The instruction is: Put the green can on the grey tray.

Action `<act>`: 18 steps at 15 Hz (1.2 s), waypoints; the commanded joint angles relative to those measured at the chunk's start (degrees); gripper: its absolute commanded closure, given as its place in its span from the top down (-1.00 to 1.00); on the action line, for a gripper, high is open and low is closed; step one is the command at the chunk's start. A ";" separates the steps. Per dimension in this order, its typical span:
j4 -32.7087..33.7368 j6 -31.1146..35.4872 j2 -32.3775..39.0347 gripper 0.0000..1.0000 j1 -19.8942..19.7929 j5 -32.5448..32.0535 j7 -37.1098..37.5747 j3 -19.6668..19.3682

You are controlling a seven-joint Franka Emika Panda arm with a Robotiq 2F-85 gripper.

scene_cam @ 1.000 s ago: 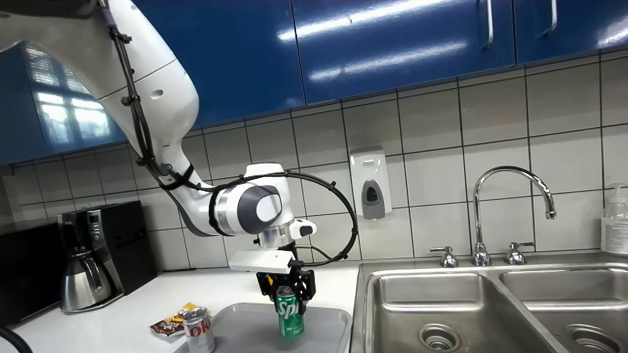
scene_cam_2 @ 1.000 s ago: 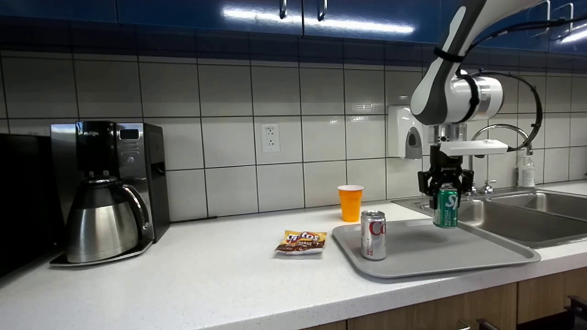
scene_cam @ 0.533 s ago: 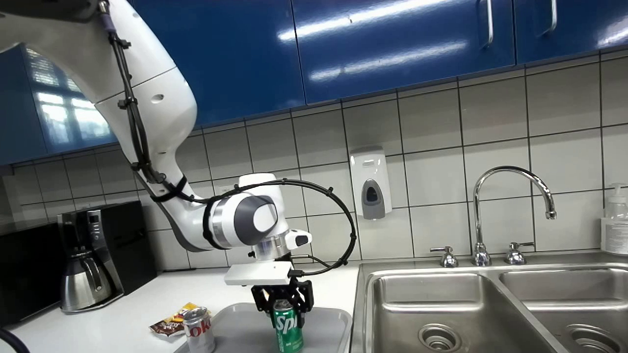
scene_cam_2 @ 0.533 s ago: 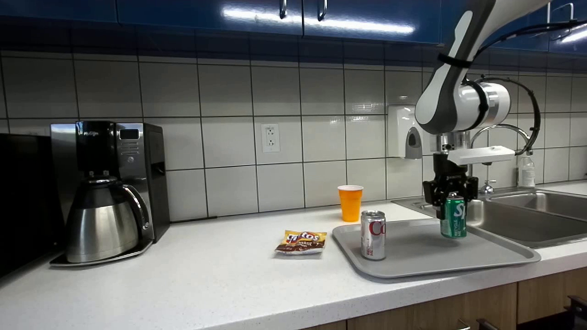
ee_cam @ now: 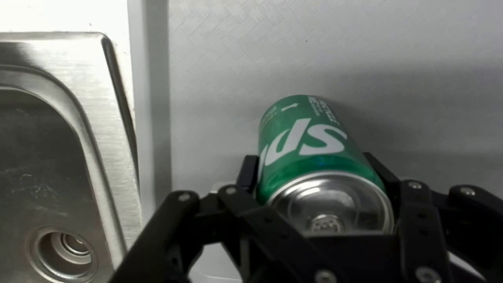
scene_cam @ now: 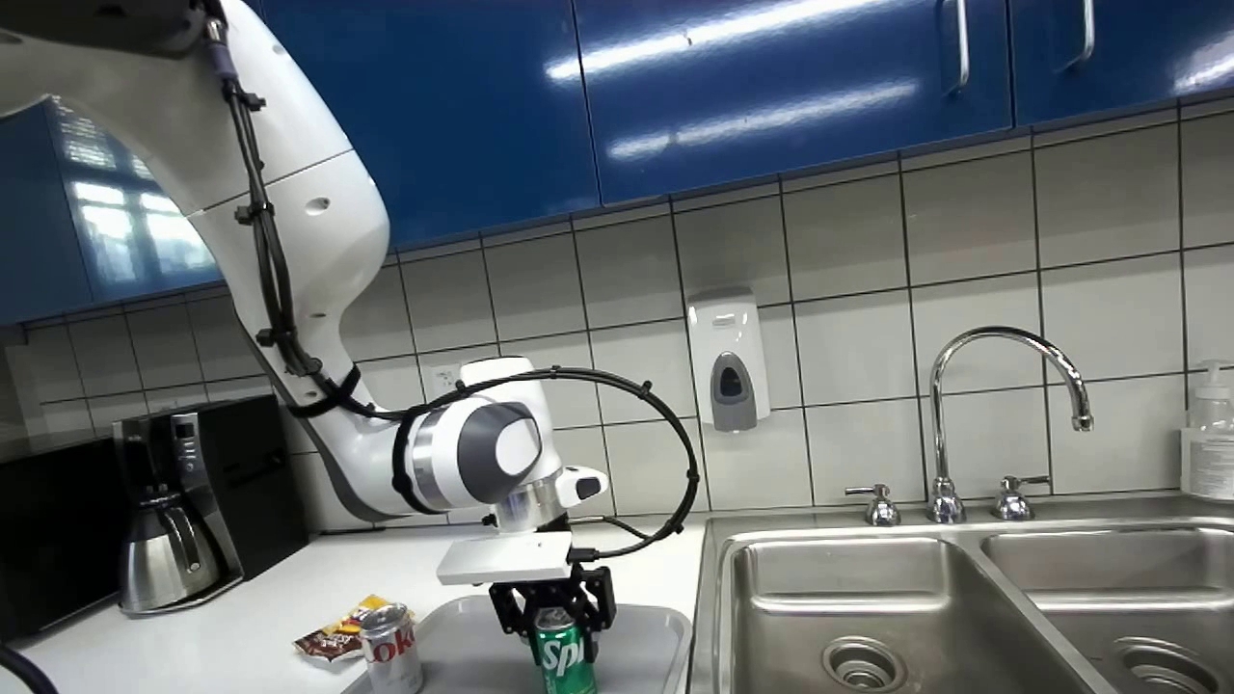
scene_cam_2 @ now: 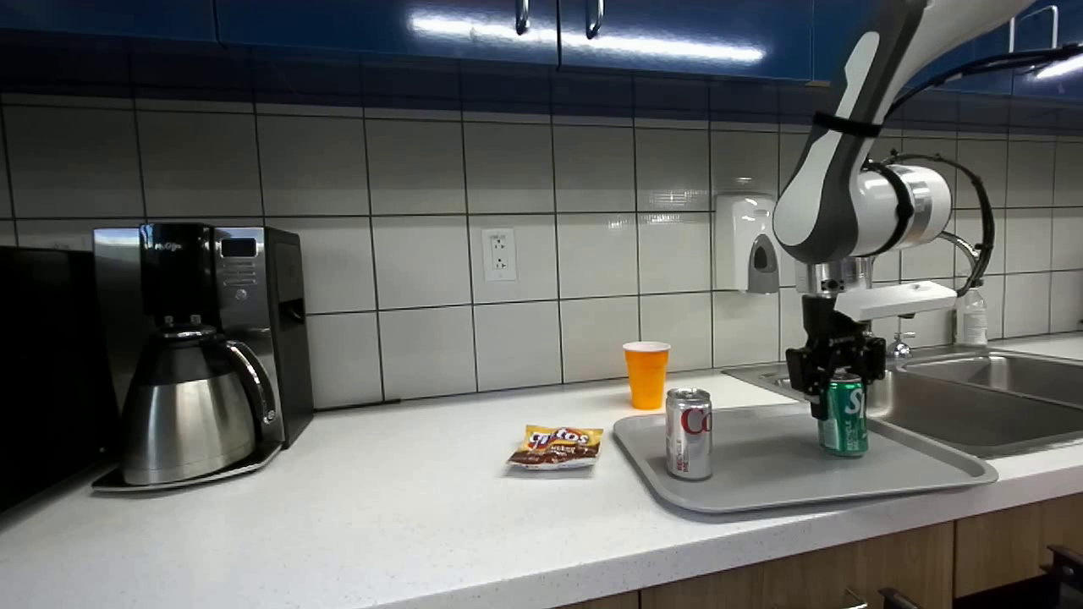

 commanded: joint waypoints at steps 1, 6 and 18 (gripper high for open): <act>-0.74 1.40 -0.29 -0.20 0.10 -2.21 1.17 -0.24; -0.83 1.93 -0.80 1.00 0.07 -2.10 1.13 -0.20; -1.71 5.66 -7.74 1.00 0.25 4.01 -1.29 0.71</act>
